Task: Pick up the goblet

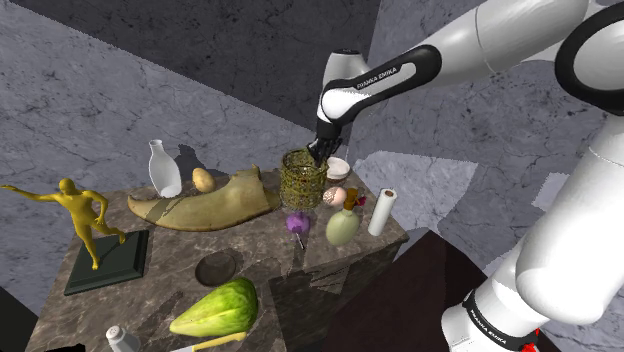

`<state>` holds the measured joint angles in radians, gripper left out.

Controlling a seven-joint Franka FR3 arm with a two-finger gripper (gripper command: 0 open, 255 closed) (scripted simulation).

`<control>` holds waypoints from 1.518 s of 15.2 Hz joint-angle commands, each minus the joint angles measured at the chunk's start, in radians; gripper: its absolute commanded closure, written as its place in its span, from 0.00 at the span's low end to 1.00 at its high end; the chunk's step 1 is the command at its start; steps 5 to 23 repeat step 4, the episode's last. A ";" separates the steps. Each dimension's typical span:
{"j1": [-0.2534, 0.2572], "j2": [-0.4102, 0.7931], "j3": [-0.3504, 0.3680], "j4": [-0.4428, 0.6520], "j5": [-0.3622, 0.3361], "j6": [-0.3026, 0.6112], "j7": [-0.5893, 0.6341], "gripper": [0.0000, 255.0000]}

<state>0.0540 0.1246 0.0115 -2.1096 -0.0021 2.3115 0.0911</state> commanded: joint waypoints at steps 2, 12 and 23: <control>0.000 -0.024 0.000 0.016 0.001 -0.037 0.000 1.00; 0.000 -0.025 0.000 0.017 0.001 -0.039 0.000 1.00; 0.000 -0.025 0.000 0.017 0.001 -0.039 0.000 1.00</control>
